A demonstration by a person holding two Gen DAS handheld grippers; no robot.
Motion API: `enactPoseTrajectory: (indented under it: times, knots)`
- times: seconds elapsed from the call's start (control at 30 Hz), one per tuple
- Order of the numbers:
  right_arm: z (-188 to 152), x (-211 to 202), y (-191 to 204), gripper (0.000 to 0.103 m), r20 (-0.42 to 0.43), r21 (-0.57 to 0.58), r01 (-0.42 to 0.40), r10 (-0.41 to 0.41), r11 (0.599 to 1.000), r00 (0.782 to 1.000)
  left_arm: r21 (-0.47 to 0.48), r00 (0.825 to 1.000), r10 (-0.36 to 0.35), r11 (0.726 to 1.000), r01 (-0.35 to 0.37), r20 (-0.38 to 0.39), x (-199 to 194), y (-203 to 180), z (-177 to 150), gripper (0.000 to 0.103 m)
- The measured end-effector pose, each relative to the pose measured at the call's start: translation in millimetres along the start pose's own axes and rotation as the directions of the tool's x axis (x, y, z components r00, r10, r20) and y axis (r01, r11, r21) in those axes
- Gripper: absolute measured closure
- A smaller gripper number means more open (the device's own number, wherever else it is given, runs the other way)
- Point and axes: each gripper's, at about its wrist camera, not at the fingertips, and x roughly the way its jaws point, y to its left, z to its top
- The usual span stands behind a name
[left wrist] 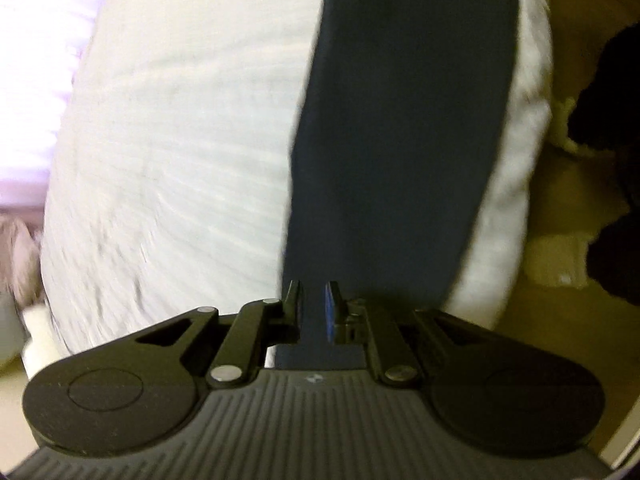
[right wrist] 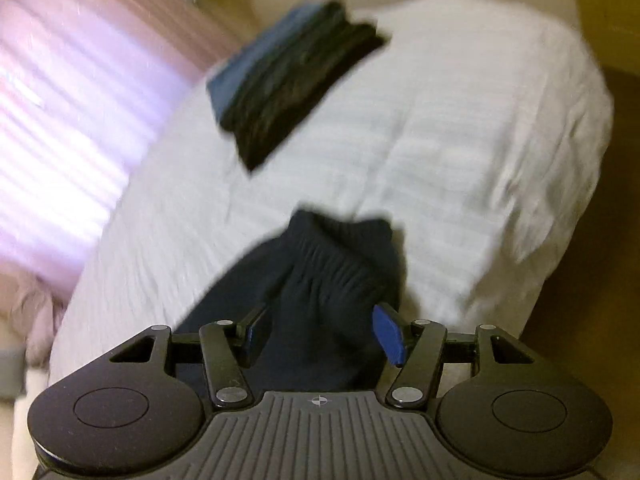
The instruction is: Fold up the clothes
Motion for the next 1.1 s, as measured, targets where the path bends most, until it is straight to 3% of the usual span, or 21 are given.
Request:
enactPoseTrajectory:
  times: [0.13,0.2,0.27,0.3,0.33,0.43,0.5,0.57,0.67,0.8,0.9,1.0,1.1]
  knots:
    - [7,22,-31,0.043,-0.067,0.142,-0.041,0.05,0.989,0.997,0.003,0.996,-0.009,1.0,0.009,0.086,9,11,69,0.093]
    - [10,40,-44,0.043,-0.103,0.226,-0.089,0.115,0.97,0.988,0.04,0.99,-0.015,0.999,0.009,0.139,9,11,102,0.093]
    - [15,51,-49,0.045,-0.112,0.285,-0.093,0.129,0.954,0.985,0.089,0.98,-0.02,0.996,0.003,0.196,6,9,133,0.092]
    - [18,54,-49,0.066,-0.11,0.3,-0.097,0.135,0.949,0.985,0.109,0.976,-0.022,0.994,-0.002,0.219,4,7,145,0.092]
    - [23,55,-48,0.074,-0.118,0.302,-0.085,0.125,0.95,0.985,0.123,0.97,-0.024,0.992,-0.006,0.242,2,7,158,0.092]
    - [43,52,-34,0.082,-0.136,0.241,-0.105,0.141,0.965,0.981,0.128,0.955,-0.033,0.992,-0.005,0.295,-2,4,191,0.092]
    - [63,44,-13,0.084,-0.104,0.089,-0.171,0.18,0.981,0.978,0.106,0.945,-0.045,0.994,0.011,0.324,-3,1,210,0.092]
    - [84,33,10,0.084,-0.065,-0.099,-0.254,0.249,0.962,0.966,0.098,0.94,-0.07,0.994,0.04,0.334,2,-5,226,0.092]
    - [93,55,-3,0.084,-0.098,-0.191,-0.236,0.22,0.953,0.97,0.137,0.935,-0.11,0.988,0.067,0.338,15,-28,241,0.091]
    - [85,94,-55,0.084,-0.176,-0.043,-0.12,0.11,0.992,0.978,0.187,0.923,-0.163,0.977,0.101,0.349,13,-41,250,0.09]
    - [83,97,-61,0.084,-0.194,-0.028,-0.095,0.088,0.995,0.977,0.191,0.92,-0.184,0.974,0.123,0.345,20,-45,251,0.089]
    - [93,80,-52,0.084,-0.111,-0.054,-0.151,0.145,0.987,0.983,0.169,0.924,-0.191,0.975,0.141,0.332,24,-44,248,0.089]
    - [86,98,-57,0.084,-0.174,-0.059,-0.094,0.083,0.994,0.981,0.155,0.931,-0.19,0.977,0.147,0.313,24,-42,238,0.089]
